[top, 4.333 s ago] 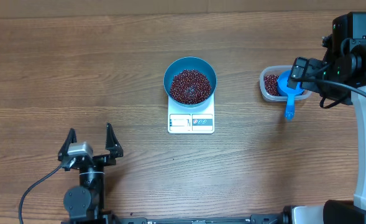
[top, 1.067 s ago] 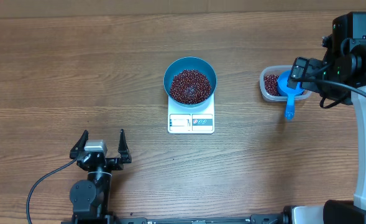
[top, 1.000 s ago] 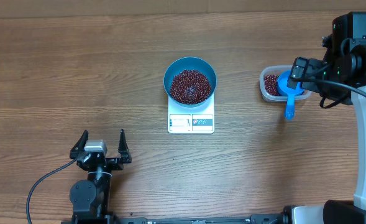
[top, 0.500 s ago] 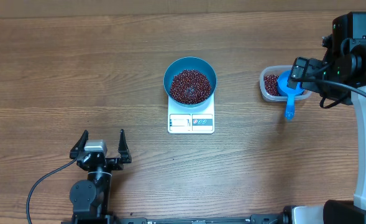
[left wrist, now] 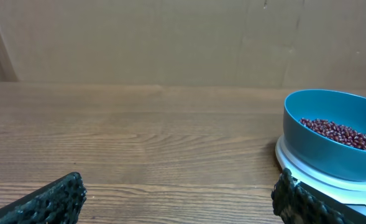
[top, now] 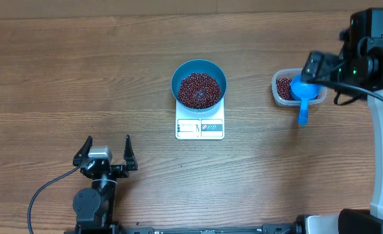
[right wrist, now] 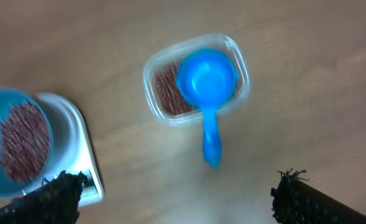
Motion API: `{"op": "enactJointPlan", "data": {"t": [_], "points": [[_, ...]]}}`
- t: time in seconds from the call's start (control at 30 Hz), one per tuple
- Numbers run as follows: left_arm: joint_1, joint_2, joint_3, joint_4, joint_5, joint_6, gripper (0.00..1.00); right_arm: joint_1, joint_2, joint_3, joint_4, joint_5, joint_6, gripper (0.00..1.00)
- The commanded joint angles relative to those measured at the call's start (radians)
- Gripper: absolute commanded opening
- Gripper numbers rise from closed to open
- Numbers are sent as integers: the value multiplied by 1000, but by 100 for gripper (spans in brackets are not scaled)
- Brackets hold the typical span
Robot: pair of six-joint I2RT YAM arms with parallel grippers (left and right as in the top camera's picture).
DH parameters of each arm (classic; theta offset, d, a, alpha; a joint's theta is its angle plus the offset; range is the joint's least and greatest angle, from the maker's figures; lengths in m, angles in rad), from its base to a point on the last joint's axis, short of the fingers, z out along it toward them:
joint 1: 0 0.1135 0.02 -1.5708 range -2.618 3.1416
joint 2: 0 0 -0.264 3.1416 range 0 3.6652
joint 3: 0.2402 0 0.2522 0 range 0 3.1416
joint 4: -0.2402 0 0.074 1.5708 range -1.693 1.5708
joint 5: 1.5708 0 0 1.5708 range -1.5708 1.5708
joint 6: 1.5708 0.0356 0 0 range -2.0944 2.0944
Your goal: Scoop item into bowl and weigh 150g on scale
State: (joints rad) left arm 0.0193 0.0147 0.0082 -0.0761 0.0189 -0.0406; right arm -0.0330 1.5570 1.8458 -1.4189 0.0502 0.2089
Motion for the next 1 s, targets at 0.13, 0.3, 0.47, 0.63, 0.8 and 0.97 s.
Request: {"op": "enactJointPlan", "data": {"t": [0.13,0.3,0.47,0.63,0.8,0.97], "points": [[-7,-10,-3,-2,8,29,100,12,-58,7,151,-76,-1,100],[-7,-10,-3,-2,8,29,100,47,-119,-92,309,-79,-1,100],[-7,-10,-3,-2,8,29,99,86,-212,-269,525,-85,-1,100],[-7,-10,-3,-2,8,29,99,95,-337,-507,786,-159,-1,100],[-7,-10,-3,-2,8,29,100,95,-478,-788,1098,-239,0,100],[-7,-10,-3,-2,8,29,100,95,-632,-1102,1460,-292,3,100]]}}
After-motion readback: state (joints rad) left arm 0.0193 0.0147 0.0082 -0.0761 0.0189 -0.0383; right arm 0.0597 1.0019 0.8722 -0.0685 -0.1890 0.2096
